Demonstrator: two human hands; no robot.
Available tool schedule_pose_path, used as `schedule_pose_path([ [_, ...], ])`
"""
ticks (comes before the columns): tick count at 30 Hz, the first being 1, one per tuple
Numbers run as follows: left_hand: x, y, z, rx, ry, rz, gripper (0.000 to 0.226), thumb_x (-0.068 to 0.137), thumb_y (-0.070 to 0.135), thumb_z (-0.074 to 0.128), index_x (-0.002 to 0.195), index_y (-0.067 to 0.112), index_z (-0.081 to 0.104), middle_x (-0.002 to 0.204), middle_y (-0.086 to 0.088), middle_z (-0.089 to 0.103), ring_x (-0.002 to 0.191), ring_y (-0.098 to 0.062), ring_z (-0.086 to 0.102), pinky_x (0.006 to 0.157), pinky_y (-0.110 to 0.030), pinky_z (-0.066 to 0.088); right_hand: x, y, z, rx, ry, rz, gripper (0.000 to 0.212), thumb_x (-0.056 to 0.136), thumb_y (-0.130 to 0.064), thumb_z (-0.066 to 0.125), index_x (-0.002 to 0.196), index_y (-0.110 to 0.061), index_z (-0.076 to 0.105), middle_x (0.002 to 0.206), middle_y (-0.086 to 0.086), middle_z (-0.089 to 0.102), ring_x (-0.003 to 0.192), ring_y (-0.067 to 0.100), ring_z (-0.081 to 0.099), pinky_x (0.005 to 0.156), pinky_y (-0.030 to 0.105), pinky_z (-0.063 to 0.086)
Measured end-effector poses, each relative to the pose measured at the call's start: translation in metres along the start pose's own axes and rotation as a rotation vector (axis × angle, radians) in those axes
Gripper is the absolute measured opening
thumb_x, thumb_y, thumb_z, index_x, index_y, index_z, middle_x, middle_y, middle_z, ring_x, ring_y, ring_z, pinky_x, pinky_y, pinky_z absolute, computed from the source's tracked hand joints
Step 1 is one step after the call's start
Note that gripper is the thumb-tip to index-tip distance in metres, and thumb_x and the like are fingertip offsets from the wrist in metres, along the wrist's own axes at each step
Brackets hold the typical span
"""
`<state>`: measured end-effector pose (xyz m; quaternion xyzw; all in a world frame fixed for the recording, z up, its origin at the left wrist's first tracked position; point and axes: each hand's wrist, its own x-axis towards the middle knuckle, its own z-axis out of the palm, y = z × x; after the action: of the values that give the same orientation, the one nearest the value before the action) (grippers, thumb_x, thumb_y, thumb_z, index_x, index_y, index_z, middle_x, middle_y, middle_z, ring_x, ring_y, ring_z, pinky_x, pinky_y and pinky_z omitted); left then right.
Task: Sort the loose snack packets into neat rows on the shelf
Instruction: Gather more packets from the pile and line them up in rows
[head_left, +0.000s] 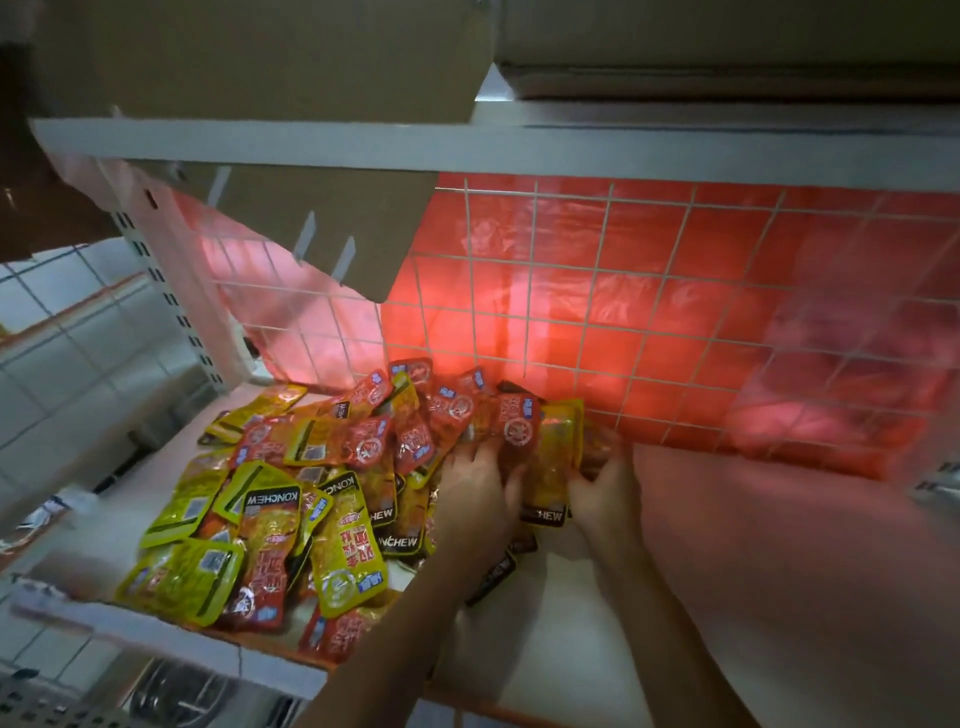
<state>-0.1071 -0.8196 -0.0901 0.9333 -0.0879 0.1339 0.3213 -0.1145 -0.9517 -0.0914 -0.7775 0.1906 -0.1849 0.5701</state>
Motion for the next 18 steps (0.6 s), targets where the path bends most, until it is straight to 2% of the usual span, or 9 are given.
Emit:
schedule_pose_path([
  [3,-0.002,0.016,0.004,-0.121,-0.035,0.002,0.039,0.092,0.042,0.054,0.124,0.019,0.059,0.109,-0.006,0.066,0.100,-0.027,0.060,0.086,-0.035,0.045,-0.005,0.007,-0.025,0.006,-0.012,0.008,0.038,0.081,-0.002,0.068,0.117,-0.012,0.060,0.097,0.002,0.064,0.081,0.017,0.059,0.074,0.029,0.050],
  [6,-0.011,0.036,0.006,-0.210,-0.075,-0.008,0.035,0.090,0.041,0.058,0.120,0.023,0.060,0.103,-0.002,0.070,0.096,-0.023,0.064,0.082,-0.033,0.048,-0.016,0.013,-0.047,0.144,-0.028,0.061,0.033,0.079,0.003,0.067,0.105,-0.016,0.060,0.097,0.000,0.065,0.084,0.011,0.060,0.062,0.014,0.046],
  [8,-0.018,0.046,0.008,-0.294,-0.132,-0.026,0.036,0.086,0.038,0.066,0.117,0.020,0.062,0.096,0.002,0.070,0.090,-0.018,0.066,0.079,-0.030,0.049,-0.025,0.018,-0.058,0.227,-0.008,0.088,0.031,0.077,0.006,0.066,0.101,-0.013,0.061,0.095,0.002,0.067,0.085,0.013,0.062,0.058,0.011,0.046],
  [12,-0.025,0.057,0.018,-0.329,-0.252,-0.070,0.029,0.079,0.031,0.075,0.102,0.016,0.064,0.079,0.005,0.063,0.075,-0.016,0.060,0.068,-0.027,0.045,-0.040,0.025,-0.085,0.291,0.020,0.110,0.030,0.073,0.006,0.066,0.093,-0.017,0.062,0.088,0.008,0.069,0.077,0.020,0.064,0.062,0.027,0.051],
  [14,-0.029,0.063,0.025,-0.381,-0.297,-0.083,0.022,0.079,0.027,0.075,0.096,0.016,0.066,0.077,0.002,0.065,0.074,-0.019,0.060,0.068,-0.030,0.047,-0.044,0.028,-0.103,0.284,0.028,0.087,0.026,0.079,0.005,0.065,0.088,-0.019,0.065,0.082,0.003,0.071,0.071,0.013,0.064,0.060,0.024,0.051],
  [15,-0.031,0.066,0.030,-0.424,-0.305,-0.085,0.016,0.080,0.023,0.074,0.092,0.014,0.069,0.078,-0.001,0.068,0.074,-0.023,0.063,0.069,-0.032,0.050,-0.045,0.031,-0.113,0.272,0.043,0.075,0.020,0.083,-0.001,0.065,0.087,-0.021,0.067,0.082,0.001,0.071,0.071,0.011,0.065,0.062,0.026,0.051],
  [17,-0.038,0.078,0.035,-0.495,-0.306,-0.097,0.005,0.081,0.016,0.072,0.080,0.020,0.070,0.076,-0.004,0.070,0.074,-0.026,0.066,0.069,-0.038,0.053,-0.046,0.037,-0.133,0.275,0.077,0.079,0.006,0.087,-0.015,0.066,0.088,-0.019,0.070,0.087,0.004,0.074,0.079,0.018,0.067,0.073,0.037,0.054],
  [18,-0.041,0.084,0.037,-0.521,-0.303,-0.108,0.013,0.081,0.014,0.071,0.076,0.026,0.067,0.076,-0.002,0.070,0.074,-0.024,0.067,0.070,-0.038,0.053,-0.048,0.040,-0.143,0.295,0.097,0.094,0.005,0.087,-0.017,0.066,0.090,-0.018,0.070,0.088,0.006,0.074,0.081,0.022,0.067,0.076,0.043,0.054],
])
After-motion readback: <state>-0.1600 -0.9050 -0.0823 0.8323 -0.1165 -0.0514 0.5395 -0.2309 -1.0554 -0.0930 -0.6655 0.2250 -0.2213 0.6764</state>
